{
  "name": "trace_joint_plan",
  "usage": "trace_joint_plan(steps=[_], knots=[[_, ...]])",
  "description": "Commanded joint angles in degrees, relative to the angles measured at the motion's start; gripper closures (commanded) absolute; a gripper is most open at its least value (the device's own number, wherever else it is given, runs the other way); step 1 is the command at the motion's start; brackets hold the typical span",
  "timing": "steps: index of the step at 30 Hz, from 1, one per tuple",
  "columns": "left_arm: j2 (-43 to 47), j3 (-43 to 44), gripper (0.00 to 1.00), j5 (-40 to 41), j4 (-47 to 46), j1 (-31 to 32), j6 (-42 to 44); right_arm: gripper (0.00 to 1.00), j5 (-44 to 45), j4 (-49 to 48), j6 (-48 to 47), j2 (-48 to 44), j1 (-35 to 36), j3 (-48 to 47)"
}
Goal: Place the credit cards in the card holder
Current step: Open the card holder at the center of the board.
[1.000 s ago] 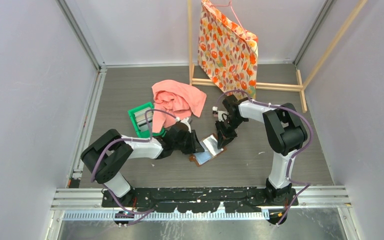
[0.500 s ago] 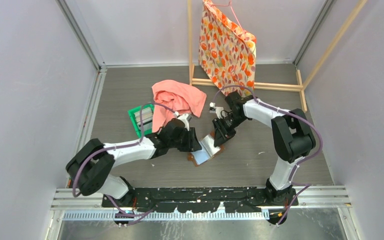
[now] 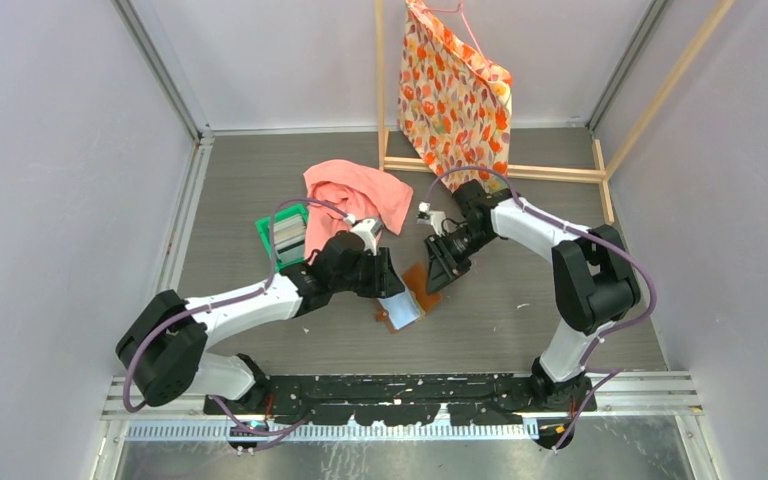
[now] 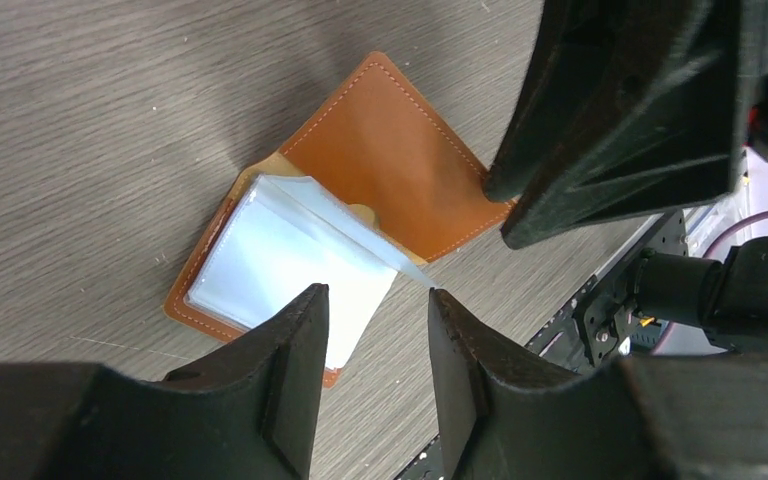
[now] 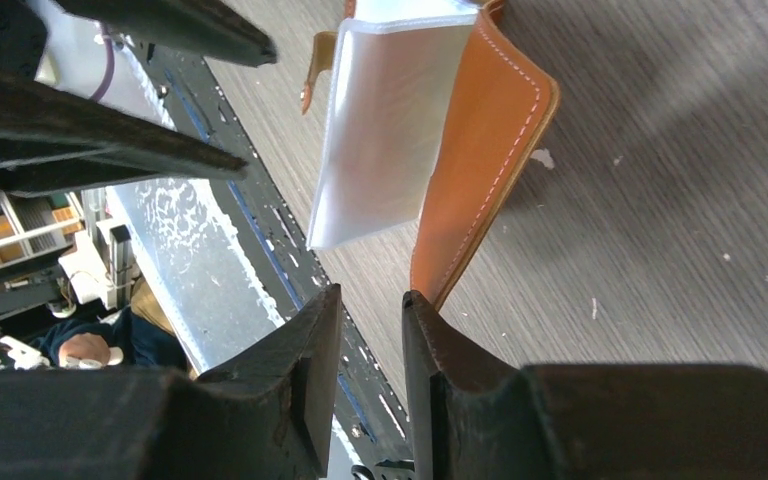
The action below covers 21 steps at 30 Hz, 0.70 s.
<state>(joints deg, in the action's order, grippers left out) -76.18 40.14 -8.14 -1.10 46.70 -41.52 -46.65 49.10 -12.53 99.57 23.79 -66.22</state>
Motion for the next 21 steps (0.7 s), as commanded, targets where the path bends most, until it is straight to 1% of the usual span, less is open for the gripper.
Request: trace_joint_plan(steps=[1, 7, 11, 21], knots=[[-1.47, 1.66, 0.58, -0.19, 0.15, -0.29, 0.02, 0.65, -4.62, 2.77, -3.67, -4.37, 0.56, -2.39], [2.01, 0.73, 0.60, 0.32, 0.91, -0.29, 0.40, 0.58, -8.77, 7.24, -10.24, -9.77, 0.53, -3.35], [3.93, 1.10, 0.60, 2.06, 4.34, -0.29, 1.57, 0.58, -9.12, 8.73, -12.34, -10.98, 0.52, -3.44], [4.73, 0.41, 0.61, 1.66, 5.31, -0.29, -0.11, 0.57, -8.57, 9.46, -13.79, -10.54, 0.72, -3.32]])
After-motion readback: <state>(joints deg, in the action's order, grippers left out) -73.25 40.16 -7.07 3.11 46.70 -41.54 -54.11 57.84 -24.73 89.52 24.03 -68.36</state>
